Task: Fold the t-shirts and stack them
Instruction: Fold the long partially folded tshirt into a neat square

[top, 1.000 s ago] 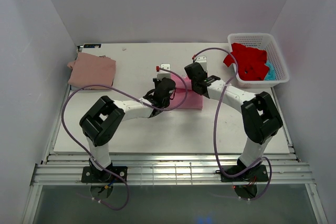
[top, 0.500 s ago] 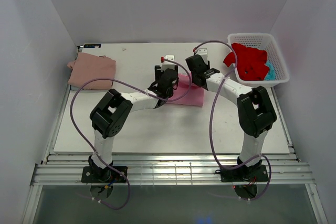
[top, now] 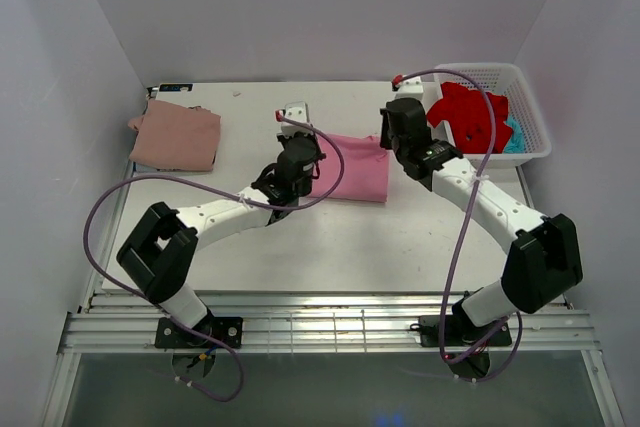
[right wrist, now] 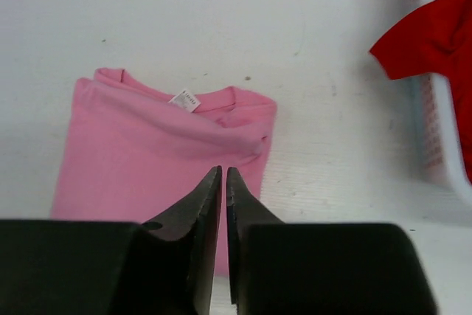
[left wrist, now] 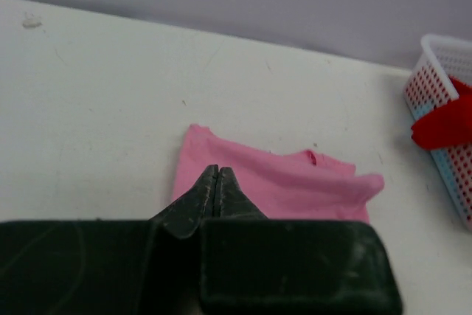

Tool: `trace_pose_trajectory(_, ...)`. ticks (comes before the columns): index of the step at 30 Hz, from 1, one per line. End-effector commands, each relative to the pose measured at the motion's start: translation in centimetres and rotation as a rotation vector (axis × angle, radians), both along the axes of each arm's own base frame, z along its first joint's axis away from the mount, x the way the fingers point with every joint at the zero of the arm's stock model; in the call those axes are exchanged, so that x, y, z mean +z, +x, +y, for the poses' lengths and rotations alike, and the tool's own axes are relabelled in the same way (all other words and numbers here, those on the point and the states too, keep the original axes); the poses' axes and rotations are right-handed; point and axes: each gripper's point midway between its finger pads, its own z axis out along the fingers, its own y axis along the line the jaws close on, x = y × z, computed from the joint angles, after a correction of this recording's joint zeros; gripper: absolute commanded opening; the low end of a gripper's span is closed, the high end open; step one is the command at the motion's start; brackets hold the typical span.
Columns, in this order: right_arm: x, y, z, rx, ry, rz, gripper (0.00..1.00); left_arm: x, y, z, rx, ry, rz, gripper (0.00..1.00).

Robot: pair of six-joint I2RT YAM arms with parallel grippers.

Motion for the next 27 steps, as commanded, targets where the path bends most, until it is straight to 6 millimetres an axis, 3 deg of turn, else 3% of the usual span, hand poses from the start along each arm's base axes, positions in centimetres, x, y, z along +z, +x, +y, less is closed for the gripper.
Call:
trace_pose_trajectory(1, -4.7, -1.2, 3.0, 0.128, 0.072, 0.135, 0.1, -4.7, -2.0, -1.8, -0.101, -0.029, 0.113, 0.02)
trace_pose_trajectory(3, -6.1, -1.7, 4.3, 0.192, 0.098, 0.174, 0.08, -6.7, -1.9, -1.7, -0.081, 0.012, 0.168, 0.06)
trace_pose_trajectory(4, -7.2, -2.4, 5.2, 0.245, 0.119, 0.201, 0.08, -7.3, -1.7, -1.5, -0.079, 0.023, 0.182, 0.2)
trace_pose_trajectory(6, -7.9, -2.3, 6.1, 0.284, 0.141, 0.205, 0.08, -8.0, -1.0, -0.8, -0.076, 0.03, 0.199, 0.37)
trace_pose_trajectory(7, -8.3, -2.4, 6.6, 0.305, 0.149, 0.217, 0.08, -8.2, -0.9, -1.1, -0.112, 0.02, 0.212, 0.51)
trace_pose_trajectory(11, -10.8, -1.5, 7.6, 0.315, 0.14, 0.279, 0.08, -9.2, 0.9, -0.2, -0.173, -0.006, 0.26, 0.71)
trace_pose_trajectory(15, -13.4, -0.6, 7.8, 0.288, 0.117, 0.327, 0.08, -9.7, 2.3, 1.1, -0.185, -0.013, 0.277, 0.77)
trace_pose_trajectory(16, -15.0, -0.5, 7.6, 0.269, 0.096, 0.362, 0.08, -10.0, 2.9, 1.7, -0.184, -0.015, 0.282, 0.78)
trace_pose_trajectory(18, -15.8, 0.0, 7.5, 0.243, 0.079, 0.385, 0.08, -10.4, 3.3, 1.5, -0.234, -0.028, 0.301, 0.79)
trace_pose_trajectory(19, -17.6, -0.3, 6.9, 0.21, 0.05, 0.437, 0.08, -11.2, 3.8, 2.0, -0.237, -0.031, 0.319, 0.79)
trace_pose_trajectory(23, -20.1, -0.6, 6.1, 0.154, 0.008, 0.518, 0.08, -13.0, 4.3, 1.7, -0.32, -0.061, 0.367, 0.79)
trace_pose_trajectory(27, -21.2, -0.8, 5.4, 0.116, -0.023, 0.556, 0.08, -14.7, 4.2, 1.1, -0.406, -0.1, 0.425, 0.79)
